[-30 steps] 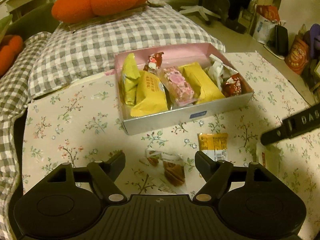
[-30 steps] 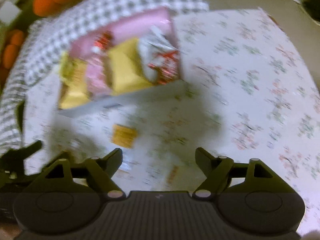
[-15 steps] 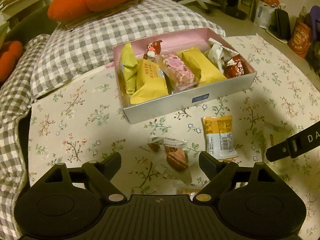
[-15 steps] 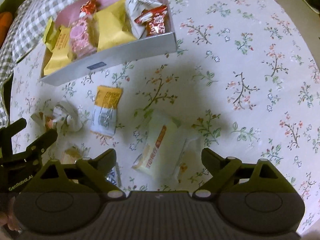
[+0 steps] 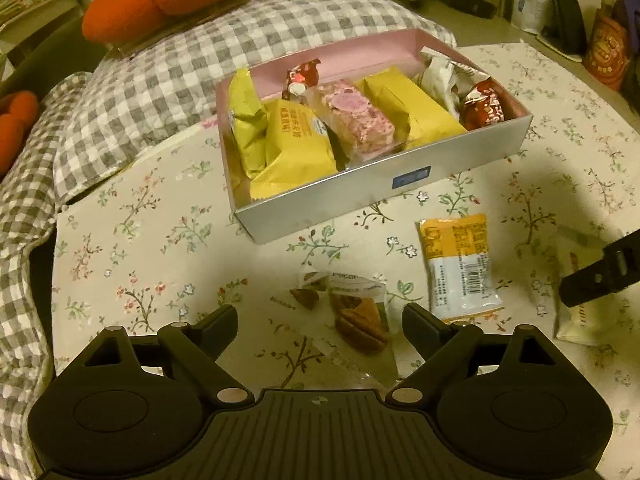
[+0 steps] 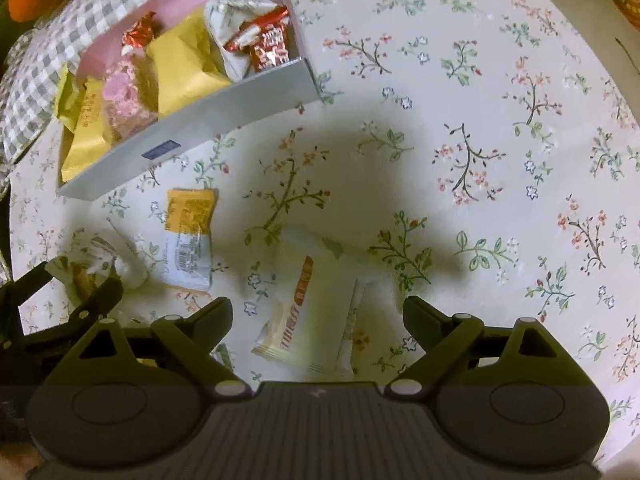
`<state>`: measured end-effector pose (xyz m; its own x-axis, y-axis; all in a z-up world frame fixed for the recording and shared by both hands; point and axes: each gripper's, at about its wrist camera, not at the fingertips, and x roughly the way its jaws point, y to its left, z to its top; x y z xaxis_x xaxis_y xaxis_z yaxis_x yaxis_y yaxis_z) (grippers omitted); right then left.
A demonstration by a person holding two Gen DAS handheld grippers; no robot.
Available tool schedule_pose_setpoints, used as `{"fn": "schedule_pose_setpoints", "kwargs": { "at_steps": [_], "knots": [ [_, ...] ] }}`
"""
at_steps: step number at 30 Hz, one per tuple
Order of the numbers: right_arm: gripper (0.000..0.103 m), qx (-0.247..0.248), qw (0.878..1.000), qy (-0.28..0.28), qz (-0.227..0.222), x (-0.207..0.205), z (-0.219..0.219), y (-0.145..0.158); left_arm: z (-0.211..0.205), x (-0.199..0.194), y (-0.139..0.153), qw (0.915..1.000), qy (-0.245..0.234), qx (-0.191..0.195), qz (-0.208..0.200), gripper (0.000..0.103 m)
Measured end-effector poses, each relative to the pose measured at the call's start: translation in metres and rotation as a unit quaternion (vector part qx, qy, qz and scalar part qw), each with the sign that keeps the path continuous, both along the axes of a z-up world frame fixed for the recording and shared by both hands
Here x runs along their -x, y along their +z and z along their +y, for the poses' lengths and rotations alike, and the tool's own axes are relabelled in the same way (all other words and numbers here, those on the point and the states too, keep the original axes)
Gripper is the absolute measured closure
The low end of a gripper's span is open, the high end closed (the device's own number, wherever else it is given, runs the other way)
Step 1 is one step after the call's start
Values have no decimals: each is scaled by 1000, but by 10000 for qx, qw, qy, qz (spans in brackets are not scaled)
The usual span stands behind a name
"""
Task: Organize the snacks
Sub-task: 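Grasp a clear pecan packet with the left gripper while the right grasps a white packet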
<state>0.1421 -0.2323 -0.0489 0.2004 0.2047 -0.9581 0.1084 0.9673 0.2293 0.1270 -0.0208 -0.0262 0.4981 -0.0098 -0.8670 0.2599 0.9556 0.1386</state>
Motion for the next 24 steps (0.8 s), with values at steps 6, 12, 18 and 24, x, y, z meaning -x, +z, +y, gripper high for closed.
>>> {"fn": "schedule_pose_setpoints", "kwargs": {
  "at_steps": [6,12,18,24],
  "knots": [
    [15,8,10000,61,-30,1,5,0,-1,-1,-3,9998,-129,-54,-124,15],
    [22,-6,10000,-44,-28,-2,4,-7,-2,-1,-11,9997,-222,26,-39,31],
    [27,76,9999,-108,-81,-1,5,-10,0,1,-12,9991,-321,265,46,52],
    [30,325,9989,-71,-323,6,16,-12,0,2,-12,9990,-314,297,131,58]
  ]
}}
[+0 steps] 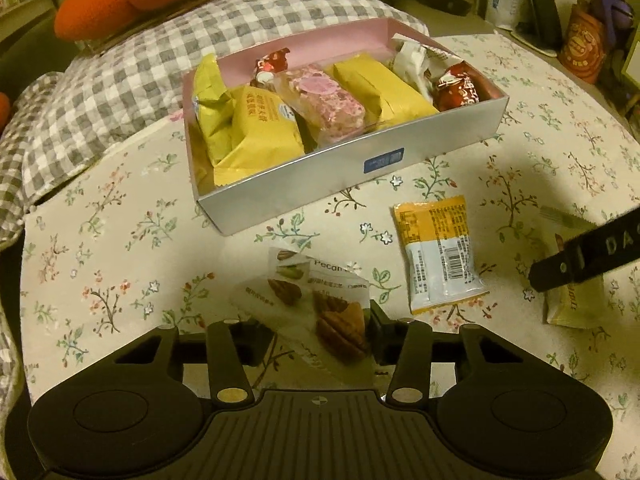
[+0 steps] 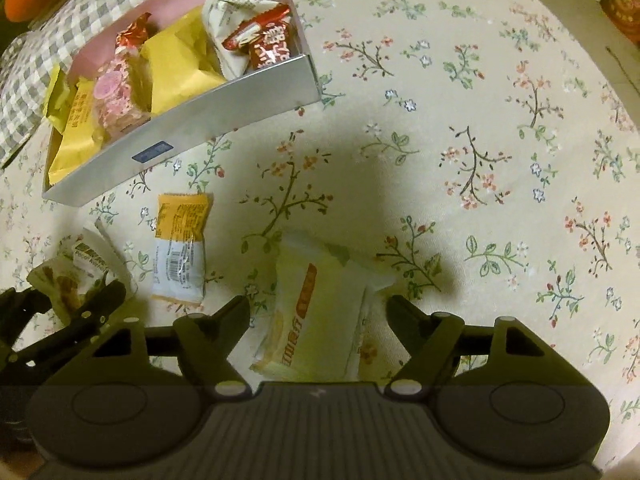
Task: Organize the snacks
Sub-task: 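Grasp a clear pecan packet with the left gripper while the right grasps a white packet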
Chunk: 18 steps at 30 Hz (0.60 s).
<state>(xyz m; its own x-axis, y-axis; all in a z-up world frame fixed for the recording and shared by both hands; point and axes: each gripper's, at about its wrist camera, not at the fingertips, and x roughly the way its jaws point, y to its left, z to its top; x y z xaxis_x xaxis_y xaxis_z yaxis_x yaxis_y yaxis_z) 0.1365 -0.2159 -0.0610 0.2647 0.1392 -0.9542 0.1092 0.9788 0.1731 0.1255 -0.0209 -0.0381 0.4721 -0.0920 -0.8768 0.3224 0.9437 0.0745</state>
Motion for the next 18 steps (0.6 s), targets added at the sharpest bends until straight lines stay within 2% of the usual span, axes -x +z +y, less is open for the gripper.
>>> {"fn": "schedule_pose_setpoints", "kwargs": {
  "at_steps": [4,12,18],
  "knots": [
    [35,102,9999,101,-83,4,7,-1,2,0,0,10000,10,15,8,58],
    [59,140,9996,128,-204,9,16,4,1,1,-1,10000,-11,-5,-24,57],
    [61,181,9994,223,-206,11,16,8,-1,3,-1,9999,-54,-118,-76,58]
  ]
}}
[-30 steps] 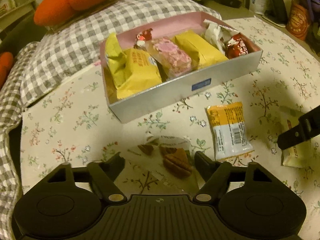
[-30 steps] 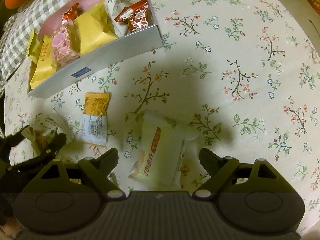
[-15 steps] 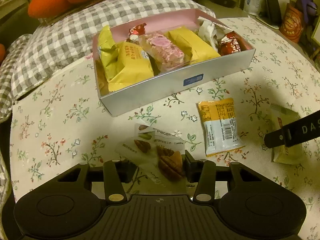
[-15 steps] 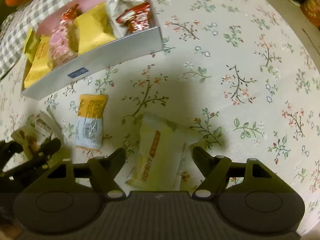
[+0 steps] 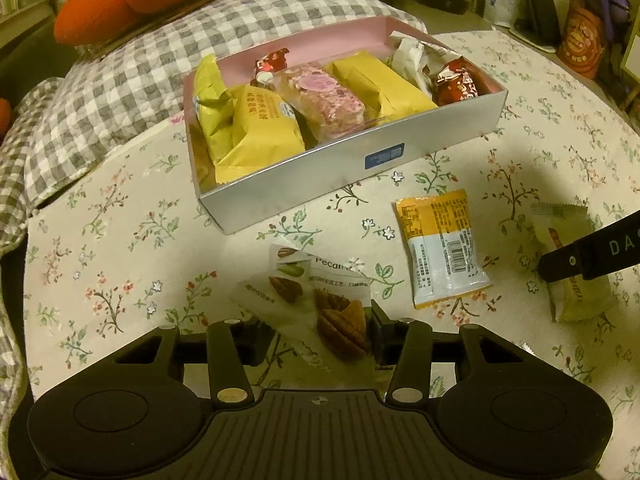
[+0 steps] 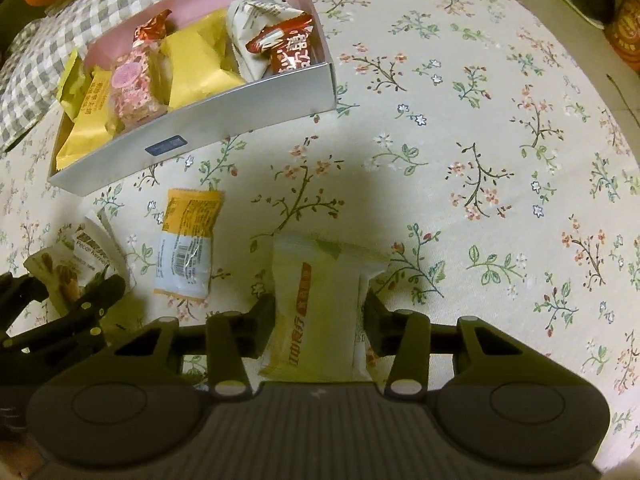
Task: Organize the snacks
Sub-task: 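Grasp a clear pecan packet with the left gripper while the right grasps a white packet, then lift both packets and carry them into the pink-lined box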
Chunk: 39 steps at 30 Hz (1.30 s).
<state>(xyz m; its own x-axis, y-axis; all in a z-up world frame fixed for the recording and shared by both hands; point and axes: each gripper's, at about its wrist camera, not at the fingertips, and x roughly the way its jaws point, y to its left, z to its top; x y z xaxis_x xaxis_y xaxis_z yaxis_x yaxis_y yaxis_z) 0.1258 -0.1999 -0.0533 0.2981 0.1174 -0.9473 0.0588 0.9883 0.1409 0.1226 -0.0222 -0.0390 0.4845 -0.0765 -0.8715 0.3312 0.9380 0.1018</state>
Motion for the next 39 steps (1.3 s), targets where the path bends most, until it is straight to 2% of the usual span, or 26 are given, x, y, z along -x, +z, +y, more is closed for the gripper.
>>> {"fn": "schedule_pose_setpoints", "kwargs": {
  "at_steps": [10,27,39],
  "knots": [
    [62,-207,9998,5,52,-5,-1,2,-6,3,2,9998,-28,-195,-80,60],
    [62,-454,9989,5,70,-2,-15,15,-8,6,7,9995,-24,-288,-145,63],
    [62,-479,9988,122,-67,1,-15,26,-12,8,22,9985,-20,-335,-421,63]
  ]
}}
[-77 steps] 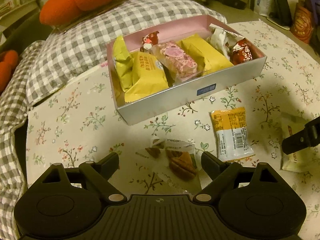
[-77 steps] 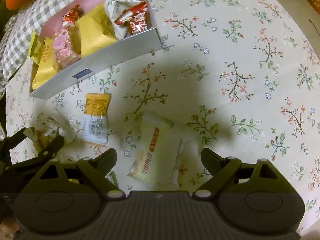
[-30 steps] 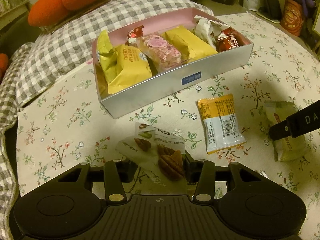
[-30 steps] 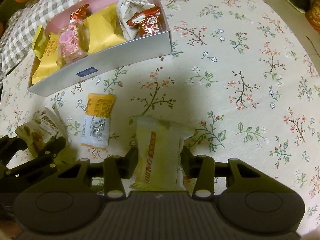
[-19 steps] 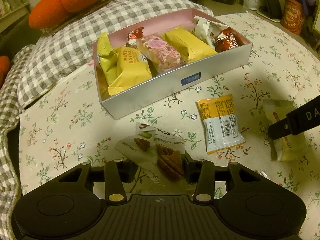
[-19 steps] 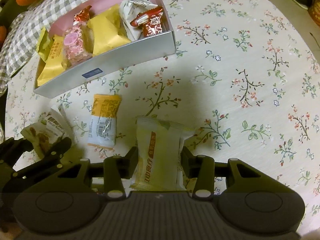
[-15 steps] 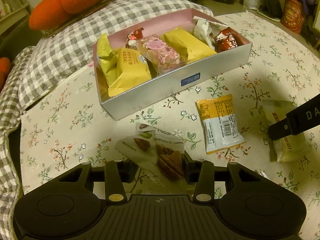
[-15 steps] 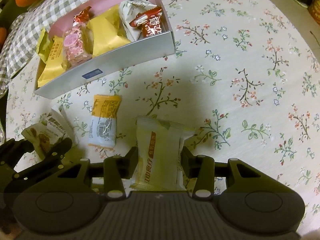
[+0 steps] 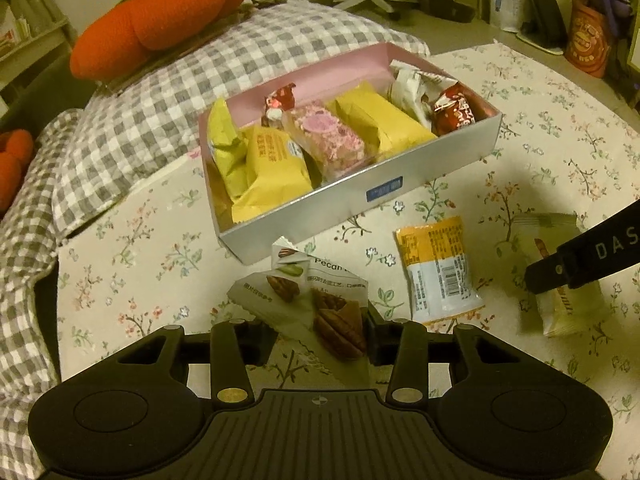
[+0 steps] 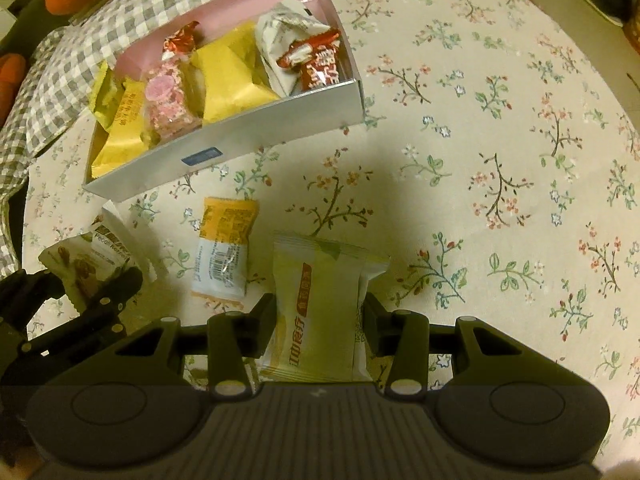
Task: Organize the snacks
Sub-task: 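Lift both packets and carry them into the pink-lined box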
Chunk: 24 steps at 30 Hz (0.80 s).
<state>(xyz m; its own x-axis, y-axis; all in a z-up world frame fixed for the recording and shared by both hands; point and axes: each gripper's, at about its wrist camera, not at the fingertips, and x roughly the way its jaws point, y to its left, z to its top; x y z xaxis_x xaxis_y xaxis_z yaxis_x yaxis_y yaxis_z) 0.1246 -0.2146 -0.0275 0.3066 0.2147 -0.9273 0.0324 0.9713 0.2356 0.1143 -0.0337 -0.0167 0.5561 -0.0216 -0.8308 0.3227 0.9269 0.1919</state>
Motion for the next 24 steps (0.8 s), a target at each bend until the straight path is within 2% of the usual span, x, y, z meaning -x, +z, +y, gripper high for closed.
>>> {"fn": "schedule_pose_setpoints", "kwargs": {
  "at_steps": [7,16,19,24],
  "knots": [
    [62,-146,9998,58,-150,-1,-2,12,-4,1,7,9998,-39,-67,-208,63],
    [62,-103,9979,149,-614,-8,0,28,-7,1,14,9993,-16,-56,-356,63],
    [62,-76,9966,227,-786,-11,0,34,-6,-1,23,9990,5,52,-450,63],
    [62,-229,9949,278,-941,-21,-4,42,11,-12,49,9961,232,603,-603,63]
  ]
}}
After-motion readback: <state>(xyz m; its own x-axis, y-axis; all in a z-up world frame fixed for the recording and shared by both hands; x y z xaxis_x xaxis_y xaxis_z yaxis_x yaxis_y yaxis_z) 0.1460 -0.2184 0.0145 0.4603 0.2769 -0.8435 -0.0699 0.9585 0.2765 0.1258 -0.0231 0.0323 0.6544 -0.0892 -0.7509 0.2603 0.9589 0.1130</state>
